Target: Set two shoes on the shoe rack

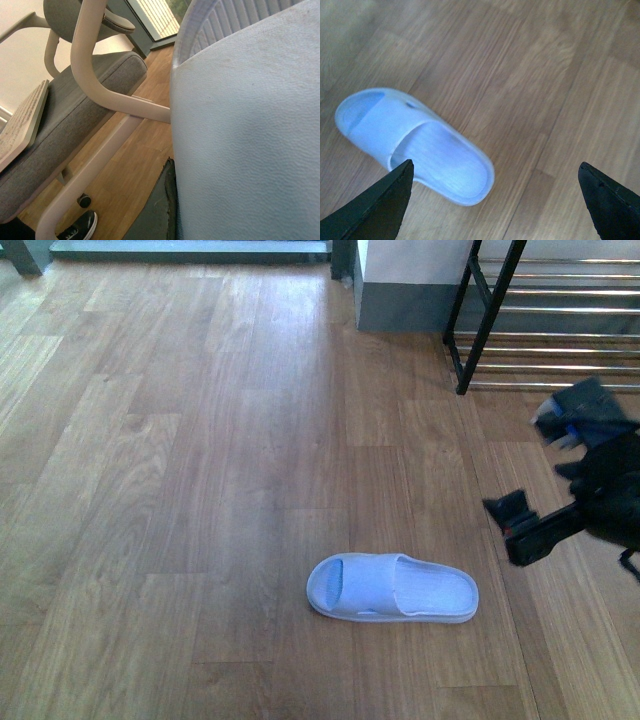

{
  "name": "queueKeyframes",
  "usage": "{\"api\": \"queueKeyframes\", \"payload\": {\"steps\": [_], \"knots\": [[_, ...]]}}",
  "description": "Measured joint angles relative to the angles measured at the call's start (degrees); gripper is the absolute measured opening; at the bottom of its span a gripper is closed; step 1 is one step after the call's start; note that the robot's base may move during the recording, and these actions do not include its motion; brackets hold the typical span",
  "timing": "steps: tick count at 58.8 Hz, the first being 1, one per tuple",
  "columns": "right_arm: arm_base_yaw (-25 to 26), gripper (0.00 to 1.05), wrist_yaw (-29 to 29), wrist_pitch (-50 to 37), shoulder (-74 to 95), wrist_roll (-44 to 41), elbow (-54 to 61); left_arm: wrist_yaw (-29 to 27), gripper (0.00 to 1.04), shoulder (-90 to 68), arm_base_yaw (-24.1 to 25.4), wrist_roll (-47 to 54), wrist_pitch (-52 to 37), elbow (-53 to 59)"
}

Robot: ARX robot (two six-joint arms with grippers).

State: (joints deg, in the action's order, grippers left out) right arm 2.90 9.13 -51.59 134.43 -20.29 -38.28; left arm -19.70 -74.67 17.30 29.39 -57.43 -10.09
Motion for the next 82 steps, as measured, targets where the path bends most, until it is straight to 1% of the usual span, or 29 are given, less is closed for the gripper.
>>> {"api": "queueKeyframes", "payload": {"steps": [5, 8, 12, 16, 18, 21, 33, 45, 52, 59, 70, 82], "knots": [[-0.7, 0.95, 1.8, 2.4, 3.5, 0.4, -2.0, 0.0, 0.02, 0.0, 0.0, 0.0, 0.0, 0.0], [-1.2, 0.95, 4.2, 4.5, 5.1, 1.4, -2.9, 0.0, 0.02, 0.0, 0.0, 0.0, 0.0, 0.0], [-1.7, 0.95, 8.6, 7.0, 6.5, 2.6, -3.5, 0.0, 0.02, 0.0, 0.0, 0.0, 0.0, 0.0], [-2.6, 0.95, 15.1, 7.0, 8.5, 4.1, -3.9, 0.0, 0.02, 0.0, 0.0, 0.0, 0.0, 0.0], [-3.2, 0.95, 17.2, 6.4, 9.6, 4.4, -4.1, 0.0, 0.02, 0.0, 0.0, 0.0, 0.0, 0.0], [-4.1, 0.95, 19.0, 5.7, 11.4, 4.9, -4.9, 0.0, 0.02, 0.0, 0.0, 0.0, 0.0, 0.0], [-8.0, 0.95, 19.0, 2.9, 20.9, 7.3, -9.5, 0.0, 0.02, 0.0, 0.0, 0.0, 0.0, 0.0], [-11.0, 0.95, 20.0, 0.3, 24.9, 9.7, -12.6, 0.0, 0.02, 0.0, 0.0, 0.0, 0.0, 0.0], [-11.4, 0.95, 20.2, -0.2, 25.7, 10.2, -13.6, 0.0, 0.02, 0.0, 0.0, 0.0, 0.0, 0.0], [-11.5, 0.95, 20.3, -3.0, 26.0, 10.1, -12.9, 0.0, 0.02, 0.0, 0.0, 0.0, 0.0, 0.0], [-11.7, 0.95, 20.2, -4.7, 27.4, 8.6, -12.5, 0.0, 0.02, 0.0, 0.0, 0.0, 0.0, 0.0], [-11.9, 0.95, 18.7, -5.2, 28.9, 6.5, -12.9, 0.0, 0.02, 0.0, 0.0, 0.0, 0.0, 0.0]]}}
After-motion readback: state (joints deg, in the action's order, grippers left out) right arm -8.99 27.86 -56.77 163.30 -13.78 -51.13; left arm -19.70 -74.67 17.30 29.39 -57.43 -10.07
